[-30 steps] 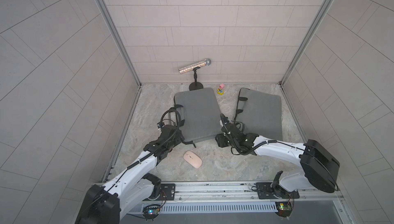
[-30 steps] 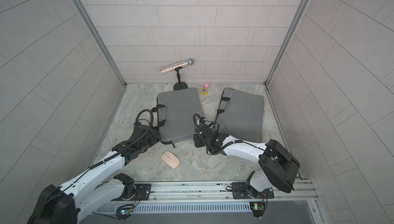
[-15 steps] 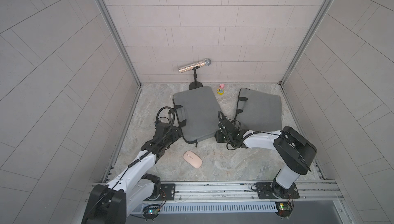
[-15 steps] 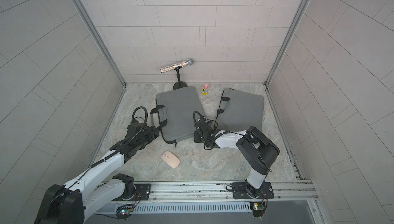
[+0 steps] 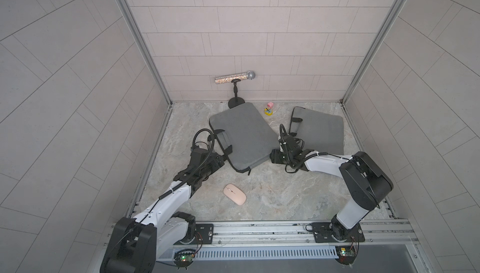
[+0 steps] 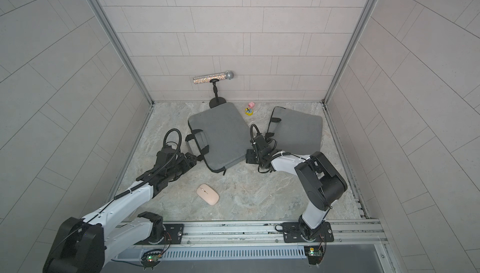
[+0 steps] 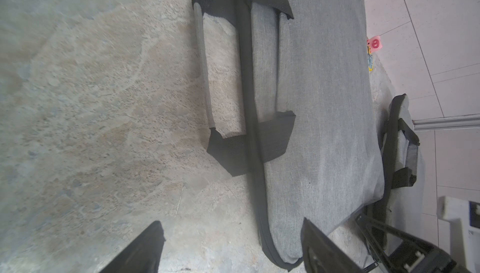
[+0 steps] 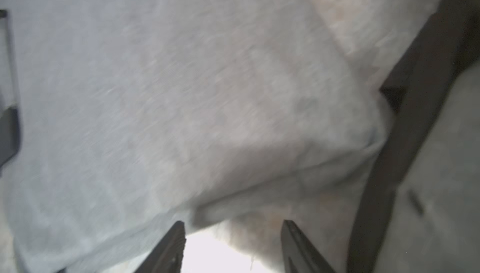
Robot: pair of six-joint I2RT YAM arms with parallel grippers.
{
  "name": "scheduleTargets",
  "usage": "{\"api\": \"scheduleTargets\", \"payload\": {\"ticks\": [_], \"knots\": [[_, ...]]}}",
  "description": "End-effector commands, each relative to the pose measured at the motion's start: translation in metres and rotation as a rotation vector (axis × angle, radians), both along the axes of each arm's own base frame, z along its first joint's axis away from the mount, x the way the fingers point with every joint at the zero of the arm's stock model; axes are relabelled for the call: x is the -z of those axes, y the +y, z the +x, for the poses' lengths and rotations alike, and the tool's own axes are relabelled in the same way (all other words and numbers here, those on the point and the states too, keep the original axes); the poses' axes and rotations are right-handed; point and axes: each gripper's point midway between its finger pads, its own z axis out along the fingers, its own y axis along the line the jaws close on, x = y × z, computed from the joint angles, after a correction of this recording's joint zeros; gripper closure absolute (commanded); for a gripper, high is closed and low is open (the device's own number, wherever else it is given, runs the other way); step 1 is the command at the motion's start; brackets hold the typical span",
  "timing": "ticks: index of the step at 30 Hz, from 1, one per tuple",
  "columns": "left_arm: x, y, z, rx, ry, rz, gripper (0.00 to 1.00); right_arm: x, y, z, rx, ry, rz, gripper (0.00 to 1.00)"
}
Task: Put the mouse into the laptop bag
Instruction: Adjust the zippered laptop bag at the center of the board.
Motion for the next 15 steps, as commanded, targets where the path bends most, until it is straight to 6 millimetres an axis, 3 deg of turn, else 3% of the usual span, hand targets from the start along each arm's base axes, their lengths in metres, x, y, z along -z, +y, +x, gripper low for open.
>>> {"api": "scheduleTargets", "payload": {"ticks": [1, 8, 11, 15], "knots": [[0.002, -0.006, 0.008, 0.02, -0.021, -0.024, 0.13, -0.02, 0.016, -0.02, -0.096, -0.092, 0.027, 0.27], [0.018, -0.023, 0.017, 0.089, 0.056, -0.054, 0.14, -0.04, 0.06, -0.074, -0.189, -0.189, 0.047, 0.22], [0.022, -0.026, 0.019, 0.098, 0.07, -0.062, 0.14, -0.032, 0.073, -0.086, -0.197, -0.18, -0.012, 0.22], [0.022, -0.025, 0.018, 0.094, 0.064, -0.068, 0.14, -0.014, 0.087, -0.087, -0.199, -0.153, -0.048, 0.23]]}}
